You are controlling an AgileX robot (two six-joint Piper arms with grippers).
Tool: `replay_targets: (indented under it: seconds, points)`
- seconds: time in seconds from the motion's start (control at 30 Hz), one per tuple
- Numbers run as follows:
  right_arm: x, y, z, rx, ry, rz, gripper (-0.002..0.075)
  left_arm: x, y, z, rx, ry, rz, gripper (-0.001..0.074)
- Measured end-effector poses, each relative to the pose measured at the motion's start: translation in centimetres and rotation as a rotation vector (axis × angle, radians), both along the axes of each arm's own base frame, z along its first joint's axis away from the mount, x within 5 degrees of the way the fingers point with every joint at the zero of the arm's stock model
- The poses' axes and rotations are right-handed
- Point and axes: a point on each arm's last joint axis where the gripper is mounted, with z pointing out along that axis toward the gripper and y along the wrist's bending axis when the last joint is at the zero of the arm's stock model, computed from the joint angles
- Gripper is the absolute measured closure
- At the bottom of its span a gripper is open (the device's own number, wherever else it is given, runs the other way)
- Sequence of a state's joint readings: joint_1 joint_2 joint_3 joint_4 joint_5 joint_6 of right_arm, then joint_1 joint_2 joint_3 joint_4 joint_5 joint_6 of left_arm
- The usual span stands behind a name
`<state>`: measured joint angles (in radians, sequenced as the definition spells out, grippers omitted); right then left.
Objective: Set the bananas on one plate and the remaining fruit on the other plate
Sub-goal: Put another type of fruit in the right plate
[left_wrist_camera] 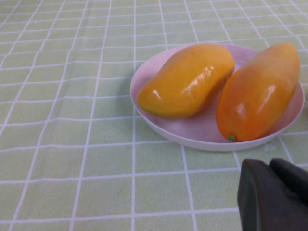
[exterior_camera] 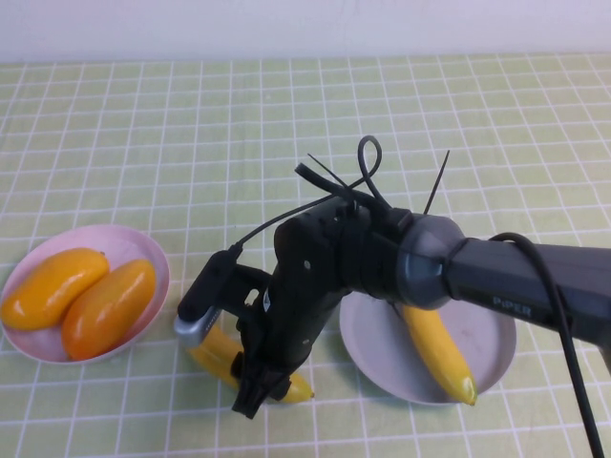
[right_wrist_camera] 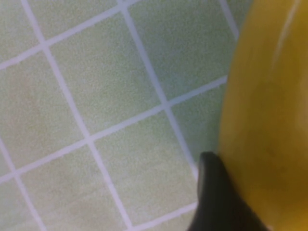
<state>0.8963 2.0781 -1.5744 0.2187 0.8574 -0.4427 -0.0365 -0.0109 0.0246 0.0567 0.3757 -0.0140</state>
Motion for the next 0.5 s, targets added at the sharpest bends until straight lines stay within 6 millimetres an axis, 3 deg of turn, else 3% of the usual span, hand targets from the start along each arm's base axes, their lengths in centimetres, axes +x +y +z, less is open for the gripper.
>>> replay_targets:
  seconds: [0.13,0.23,0.37,0.5]
  points:
    - [0.1,-0.1,0.3,-0.021,0.021,-0.08,0.0419,0.0,0.0,0.0,0.0,0.0,0.0,0.0731]
    - [0.2,-0.4,1.6,-0.047,0.035,-0.144,0.0419,0.0,0.0,0.0,0.0,0.0,0.0,0.0731]
    - [0.5,-1.3,5.2,-0.039,0.035,-0.257,0.0419,0.0,0.0,0.0,0.0,0.0,0.0,0.0731]
    - [0.9,-3.8,9.6,0.0,0.026,-0.388,0.0419,0.0,0.0,0.0,0.0,0.0,0.0,0.0731]
